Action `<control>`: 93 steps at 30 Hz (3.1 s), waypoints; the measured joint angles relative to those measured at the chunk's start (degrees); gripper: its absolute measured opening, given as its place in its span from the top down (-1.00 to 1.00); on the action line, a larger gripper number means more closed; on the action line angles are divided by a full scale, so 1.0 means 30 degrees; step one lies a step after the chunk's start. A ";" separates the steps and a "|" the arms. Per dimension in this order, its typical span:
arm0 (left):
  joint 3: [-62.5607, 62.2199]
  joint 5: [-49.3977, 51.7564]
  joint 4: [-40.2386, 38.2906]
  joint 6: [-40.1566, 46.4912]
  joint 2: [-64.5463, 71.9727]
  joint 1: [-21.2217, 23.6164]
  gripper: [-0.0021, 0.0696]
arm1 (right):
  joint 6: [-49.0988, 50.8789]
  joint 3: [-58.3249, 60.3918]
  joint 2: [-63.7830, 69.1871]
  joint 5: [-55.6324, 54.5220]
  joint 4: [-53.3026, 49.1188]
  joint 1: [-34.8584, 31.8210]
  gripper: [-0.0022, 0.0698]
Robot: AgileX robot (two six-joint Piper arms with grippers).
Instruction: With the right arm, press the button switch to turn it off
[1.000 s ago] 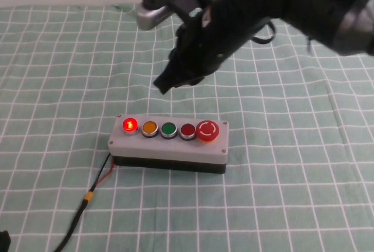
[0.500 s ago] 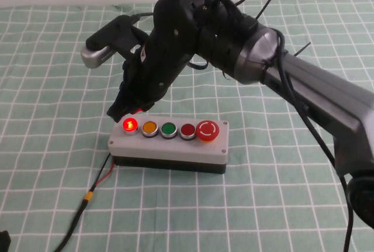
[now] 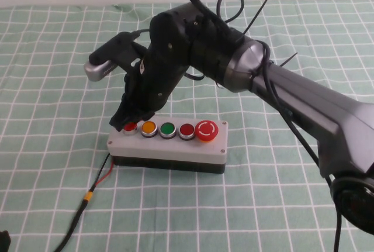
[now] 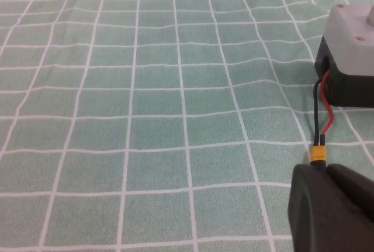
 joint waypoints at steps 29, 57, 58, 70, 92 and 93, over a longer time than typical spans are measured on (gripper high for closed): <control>0.0000 0.0000 0.0000 0.0000 0.0000 0.0000 0.95 | 0.1227 0.3999 -1.1285 0.2441 -0.3719 0.0044 0.98; 0.0000 0.0000 0.0000 0.0000 0.0000 0.0000 0.95 | 0.7491 2.7426 -3.3213 -0.5165 -0.4372 0.0044 0.98; 0.0000 0.0000 0.0000 0.0000 0.0000 0.0000 0.95 | 0.7491 2.7426 -3.3500 -0.5010 -0.4372 0.0044 0.98; 0.0000 0.0000 0.0000 0.0000 0.0000 0.0000 0.95 | 0.7522 2.7426 -3.4578 -0.3895 -0.4372 0.0044 0.98; 0.0000 0.0000 0.0000 0.0000 0.0000 0.0000 0.95 | 0.8919 2.8417 -3.4622 -0.6188 -0.5773 0.0044 0.98; 0.0000 0.0000 0.0000 0.0000 0.0000 0.0000 0.95 | 0.8961 2.8810 -3.4622 -0.6516 -0.6213 0.0044 0.98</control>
